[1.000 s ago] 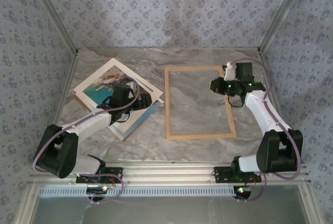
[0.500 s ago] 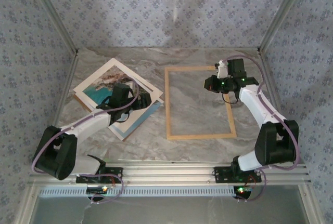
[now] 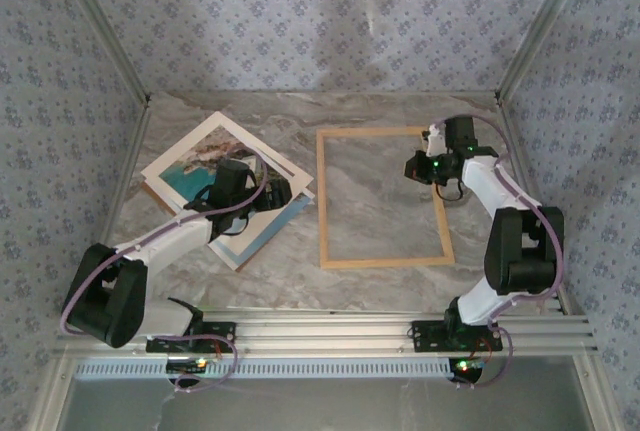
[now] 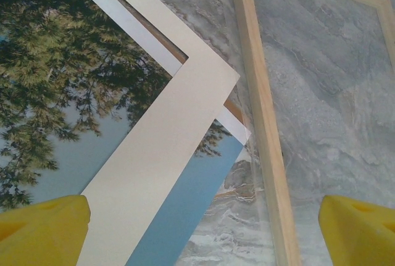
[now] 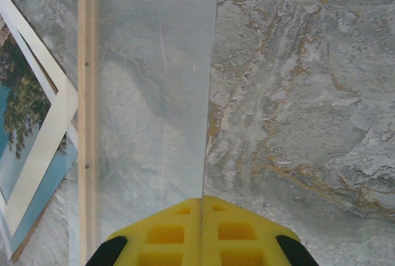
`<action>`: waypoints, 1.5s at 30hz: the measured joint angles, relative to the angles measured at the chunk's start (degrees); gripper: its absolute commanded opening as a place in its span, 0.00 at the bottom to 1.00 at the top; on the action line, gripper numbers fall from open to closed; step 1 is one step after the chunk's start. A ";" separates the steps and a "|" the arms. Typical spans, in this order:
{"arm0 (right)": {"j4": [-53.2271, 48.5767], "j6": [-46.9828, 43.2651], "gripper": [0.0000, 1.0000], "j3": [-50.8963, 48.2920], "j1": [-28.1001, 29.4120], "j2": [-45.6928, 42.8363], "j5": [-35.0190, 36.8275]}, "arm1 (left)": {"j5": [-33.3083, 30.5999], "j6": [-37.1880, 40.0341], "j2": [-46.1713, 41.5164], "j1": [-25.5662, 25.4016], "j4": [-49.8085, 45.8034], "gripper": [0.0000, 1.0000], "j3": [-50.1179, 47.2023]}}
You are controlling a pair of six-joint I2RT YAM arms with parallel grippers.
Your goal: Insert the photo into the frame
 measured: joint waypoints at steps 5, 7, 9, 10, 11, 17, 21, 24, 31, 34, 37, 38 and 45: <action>0.02 -1.57 0.00 0.00 -0.20 1.16 0.35 | 0.55 0.39 0.00 -0.11 0.17 0.98 0.00; 0.04 -2.05 0.00 0.00 -0.26 1.57 0.63 | 0.66 0.46 0.00 -0.31 0.37 0.98 0.00; 0.24 -2.58 0.00 0.00 -0.42 1.95 0.76 | 0.81 0.57 0.00 -0.42 0.42 0.98 0.00; 0.39 -2.80 0.00 0.00 -0.52 2.14 0.87 | 0.85 0.57 0.00 -0.42 0.42 0.98 0.00; 0.57 -2.93 0.00 0.00 -0.55 2.34 0.96 | 0.87 0.57 0.00 -0.42 0.42 0.98 0.00; 0.94 -3.74 0.00 0.00 -0.79 3.06 1.18 | 0.87 0.57 0.00 -0.42 0.44 0.98 0.00; 1.25 -4.11 0.00 -0.04 -1.05 3.28 1.20 | 0.87 0.57 0.00 -0.42 0.44 0.98 0.00; 1.27 -4.26 0.00 -0.11 -1.16 3.28 1.51 | 0.87 0.57 0.00 -0.42 0.44 0.98 0.00; 1.27 -4.28 0.00 -1.14 -1.42 3.28 2.40 | 0.87 0.59 0.00 -0.42 0.42 0.98 0.00; 1.27 -4.28 0.00 -1.60 -1.53 3.28 2.75 | 0.87 0.59 0.07 -0.42 0.44 0.98 0.00; 1.27 -4.28 0.00 -1.68 -1.51 3.28 3.08 | 0.87 0.59 0.11 -0.42 0.42 0.98 0.00; 1.29 -4.28 0.00 -1.68 -1.53 3.28 3.10 | 0.87 0.59 0.11 -0.42 0.44 0.98 0.00; 1.27 -4.28 0.00 -1.70 -1.53 3.28 3.52 | 0.87 0.59 0.24 -0.42 0.42 0.98 0.00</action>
